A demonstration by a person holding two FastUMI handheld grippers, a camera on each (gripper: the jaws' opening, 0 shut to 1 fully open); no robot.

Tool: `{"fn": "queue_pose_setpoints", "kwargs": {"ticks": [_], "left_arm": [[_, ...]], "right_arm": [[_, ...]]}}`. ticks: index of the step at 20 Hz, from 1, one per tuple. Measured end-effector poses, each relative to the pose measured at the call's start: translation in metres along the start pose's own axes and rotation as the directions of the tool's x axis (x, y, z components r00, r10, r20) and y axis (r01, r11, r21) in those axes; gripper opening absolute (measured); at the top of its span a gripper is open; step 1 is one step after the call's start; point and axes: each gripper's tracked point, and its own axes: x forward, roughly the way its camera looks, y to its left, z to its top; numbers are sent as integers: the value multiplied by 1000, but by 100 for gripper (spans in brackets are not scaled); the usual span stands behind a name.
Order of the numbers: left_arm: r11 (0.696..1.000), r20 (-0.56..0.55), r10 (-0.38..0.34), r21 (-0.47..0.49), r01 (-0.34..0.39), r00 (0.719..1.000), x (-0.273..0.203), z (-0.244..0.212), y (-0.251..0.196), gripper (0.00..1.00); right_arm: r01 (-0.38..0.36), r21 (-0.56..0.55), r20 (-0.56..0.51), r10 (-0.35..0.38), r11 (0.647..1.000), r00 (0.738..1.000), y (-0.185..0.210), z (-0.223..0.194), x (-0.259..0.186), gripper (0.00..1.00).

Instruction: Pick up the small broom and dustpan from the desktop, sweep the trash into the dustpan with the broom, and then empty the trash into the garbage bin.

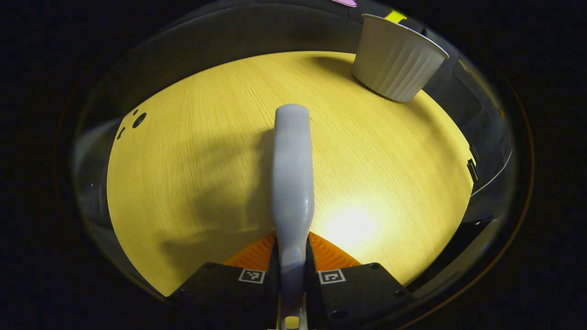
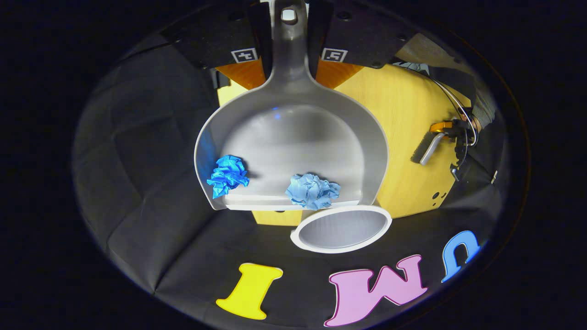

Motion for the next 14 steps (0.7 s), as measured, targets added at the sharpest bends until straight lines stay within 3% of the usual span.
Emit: {"fn": "queue_pose_setpoints", "kwargs": {"ticks": [1, 4, 8, 14], "left_arm": [[1000, -8, 2, 2, -2, 1000, 1, -1, 0, 28], [999, -11, -1, 32, 1, 1000, 0, 0, 3, 28], [999, -3, -5, 39, 5, 1000, 1, 1, 2, 28], [1000, 5, -8, 30, 7, 1000, 1, 1, 1, 28]], "right_arm": [[10, -22, 9, -10, 1000, 1000, -7, 14, -6, 35], [4, -80, 1, -4, 997, 1000, -14, 44, -8, 35], [-78, -111, -76, 70, 991, 995, -3, 72, 0, 35], [-205, -176, -217, 165, 963, 962, 25, 102, 13, 35]]}}
